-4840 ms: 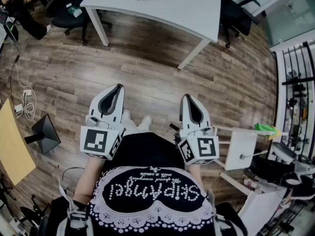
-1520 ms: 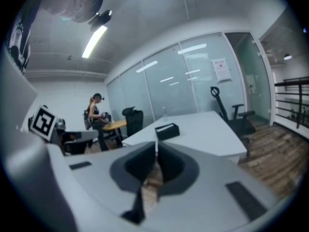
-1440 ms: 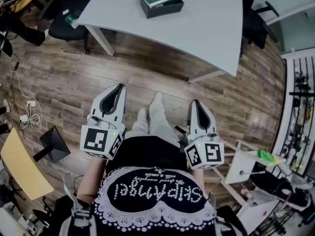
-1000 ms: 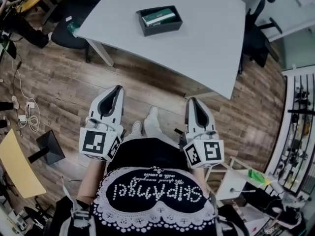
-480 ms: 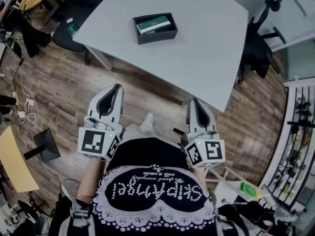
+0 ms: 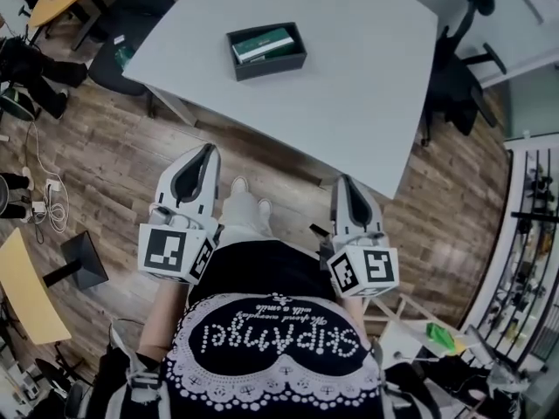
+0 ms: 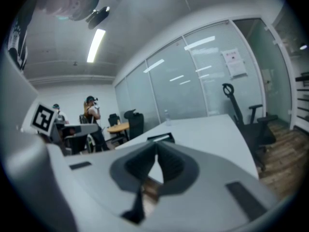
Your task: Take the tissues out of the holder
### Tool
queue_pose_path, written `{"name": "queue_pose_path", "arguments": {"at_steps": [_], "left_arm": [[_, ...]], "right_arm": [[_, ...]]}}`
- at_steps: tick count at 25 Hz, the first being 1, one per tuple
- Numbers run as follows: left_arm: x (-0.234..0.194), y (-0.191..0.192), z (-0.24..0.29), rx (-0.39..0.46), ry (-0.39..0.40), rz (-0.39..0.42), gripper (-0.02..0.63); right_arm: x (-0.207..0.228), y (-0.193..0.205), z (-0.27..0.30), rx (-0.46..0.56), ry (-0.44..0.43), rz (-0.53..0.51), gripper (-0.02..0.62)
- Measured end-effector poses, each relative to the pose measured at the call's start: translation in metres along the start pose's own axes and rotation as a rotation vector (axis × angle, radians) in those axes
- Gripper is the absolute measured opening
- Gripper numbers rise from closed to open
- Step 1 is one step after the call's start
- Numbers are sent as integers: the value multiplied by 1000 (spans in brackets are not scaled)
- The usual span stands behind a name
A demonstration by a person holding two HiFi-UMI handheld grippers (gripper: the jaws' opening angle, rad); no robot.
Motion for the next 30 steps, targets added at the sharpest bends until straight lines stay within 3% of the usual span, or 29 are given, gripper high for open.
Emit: {"name": "queue_pose_path", "arguments": {"at_steps": [6, 17, 30], "left_arm": [[7, -3, 10, -2, 1, -3, 32], [-24, -13, 30, 3, -17, -29, 32], [-80, -59, 99, -5, 107, 8, 31]], "right_arm": [[13, -1, -1, -11, 9, 11, 37], [2, -27, 38, -18, -18, -21, 37], [-3, -85, 116, 2, 19, -14, 37]]}}
Point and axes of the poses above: the fingertips, and each gripper's own axes: z forward along the fingers, x to its right, y out of its underside, the point moved 3 cm from there along -z, backward along the fingers, and after that the axes turned 15 degrees about -x, right-handed, at the moved point
